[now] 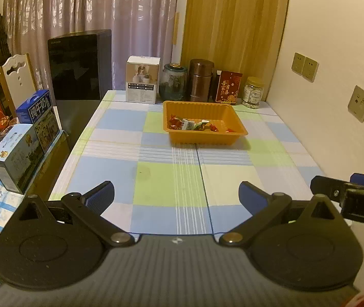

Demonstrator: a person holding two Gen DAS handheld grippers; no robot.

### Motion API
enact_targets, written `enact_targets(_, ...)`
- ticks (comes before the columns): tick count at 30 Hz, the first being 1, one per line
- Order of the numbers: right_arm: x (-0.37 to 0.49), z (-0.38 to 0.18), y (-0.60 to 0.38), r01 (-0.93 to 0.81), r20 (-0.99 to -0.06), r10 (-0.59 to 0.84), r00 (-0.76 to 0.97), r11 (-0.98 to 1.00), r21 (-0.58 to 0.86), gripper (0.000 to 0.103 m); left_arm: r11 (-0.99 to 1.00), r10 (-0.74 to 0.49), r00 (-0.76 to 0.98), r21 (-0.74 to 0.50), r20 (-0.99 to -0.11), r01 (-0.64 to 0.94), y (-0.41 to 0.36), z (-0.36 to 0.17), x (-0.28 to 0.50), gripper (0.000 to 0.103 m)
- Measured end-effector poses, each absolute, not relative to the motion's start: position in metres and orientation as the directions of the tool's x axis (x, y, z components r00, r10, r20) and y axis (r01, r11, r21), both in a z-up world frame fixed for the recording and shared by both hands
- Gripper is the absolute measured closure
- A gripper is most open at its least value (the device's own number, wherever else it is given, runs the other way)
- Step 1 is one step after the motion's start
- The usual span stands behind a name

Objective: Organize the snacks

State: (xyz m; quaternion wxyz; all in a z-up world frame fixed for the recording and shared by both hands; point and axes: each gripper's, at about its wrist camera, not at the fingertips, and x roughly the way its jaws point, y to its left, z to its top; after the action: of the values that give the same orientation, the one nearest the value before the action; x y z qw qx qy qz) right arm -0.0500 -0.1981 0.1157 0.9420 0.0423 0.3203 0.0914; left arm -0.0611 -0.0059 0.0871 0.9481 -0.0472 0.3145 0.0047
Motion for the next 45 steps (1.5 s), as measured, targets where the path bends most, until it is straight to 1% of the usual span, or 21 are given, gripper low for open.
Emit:
enact_targets(6, -0.065, 0.115, -0.198, -0.141, -0.579, 0.195, 0.792, 0.98, 0.137, 0.018, 0.997, -0.029, 0.808, -0.076, -0.589, -0.02, -0.009, 0.086, -0.073, 0.0)
enact_targets(19, -0.078, 0.109, -0.201, -0.138, -0.586, 0.194, 0.786, 0.981, 0.14, 0.018, 0.997, -0.036, 0.805, -0.077, -0.592, -0.011, -0.013, 0.08, -0.089, 0.0)
enact_targets(45, -0.078, 0.103, -0.196, -0.141, -0.592, 0.199, 0.781, 0.98, 0.144, 0.018, 0.997, -0.037, 0.802, -0.08, -0.597, -0.013, -0.01, 0.077, -0.091, 0.0)
